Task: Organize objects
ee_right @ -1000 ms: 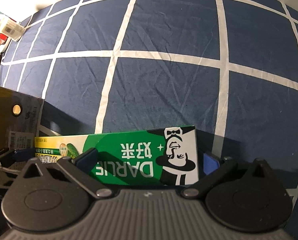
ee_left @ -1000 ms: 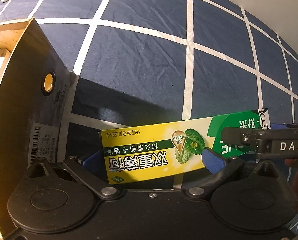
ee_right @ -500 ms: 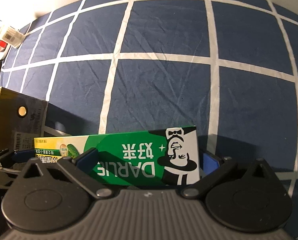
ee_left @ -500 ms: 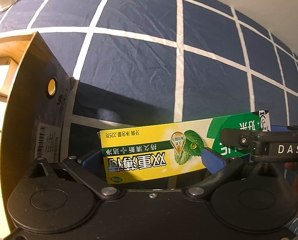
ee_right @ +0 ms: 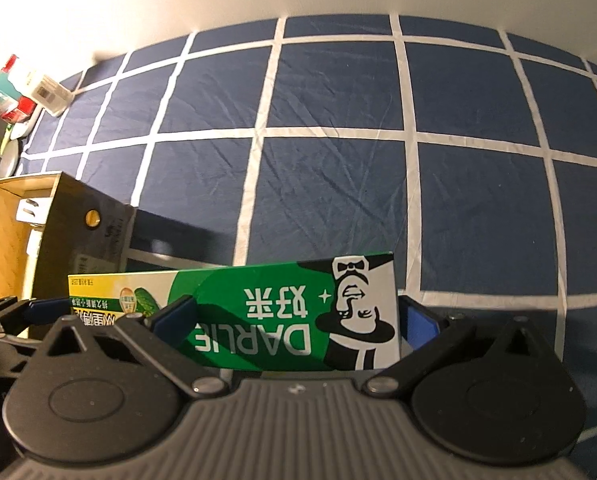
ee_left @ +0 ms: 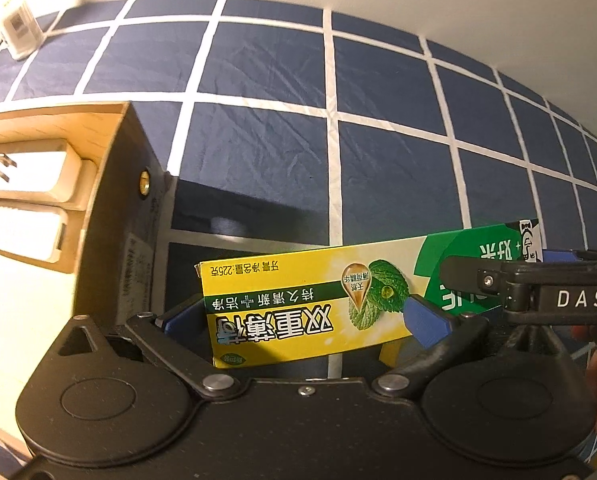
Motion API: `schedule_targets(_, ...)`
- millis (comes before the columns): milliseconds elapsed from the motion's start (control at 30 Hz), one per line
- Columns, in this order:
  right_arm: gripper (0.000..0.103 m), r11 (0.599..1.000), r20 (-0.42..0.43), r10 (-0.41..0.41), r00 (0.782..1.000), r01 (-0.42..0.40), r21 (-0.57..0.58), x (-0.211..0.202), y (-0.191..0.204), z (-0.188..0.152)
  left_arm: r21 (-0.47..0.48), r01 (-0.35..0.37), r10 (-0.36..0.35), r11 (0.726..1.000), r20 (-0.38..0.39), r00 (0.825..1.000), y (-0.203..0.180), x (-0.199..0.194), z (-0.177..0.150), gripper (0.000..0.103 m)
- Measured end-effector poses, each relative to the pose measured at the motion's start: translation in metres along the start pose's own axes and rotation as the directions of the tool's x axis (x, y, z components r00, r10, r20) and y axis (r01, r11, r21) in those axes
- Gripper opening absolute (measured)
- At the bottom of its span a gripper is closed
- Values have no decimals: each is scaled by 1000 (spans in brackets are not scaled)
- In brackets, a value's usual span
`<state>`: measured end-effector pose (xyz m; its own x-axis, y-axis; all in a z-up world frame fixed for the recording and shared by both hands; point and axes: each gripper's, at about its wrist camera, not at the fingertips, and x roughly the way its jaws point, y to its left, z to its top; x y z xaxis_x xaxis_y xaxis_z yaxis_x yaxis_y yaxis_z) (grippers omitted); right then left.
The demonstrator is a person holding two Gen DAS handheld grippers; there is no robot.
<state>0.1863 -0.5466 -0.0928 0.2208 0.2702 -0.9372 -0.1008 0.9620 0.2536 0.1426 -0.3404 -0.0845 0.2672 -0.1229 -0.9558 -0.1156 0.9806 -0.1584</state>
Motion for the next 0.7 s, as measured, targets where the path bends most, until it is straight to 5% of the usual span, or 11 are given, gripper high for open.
schedule_targets(700, 103, 1000, 69, 14, 997, -15, 19, -44, 104, -62, 26, -22, 20, 999, 79, 997, 75, -84, -54, 103)
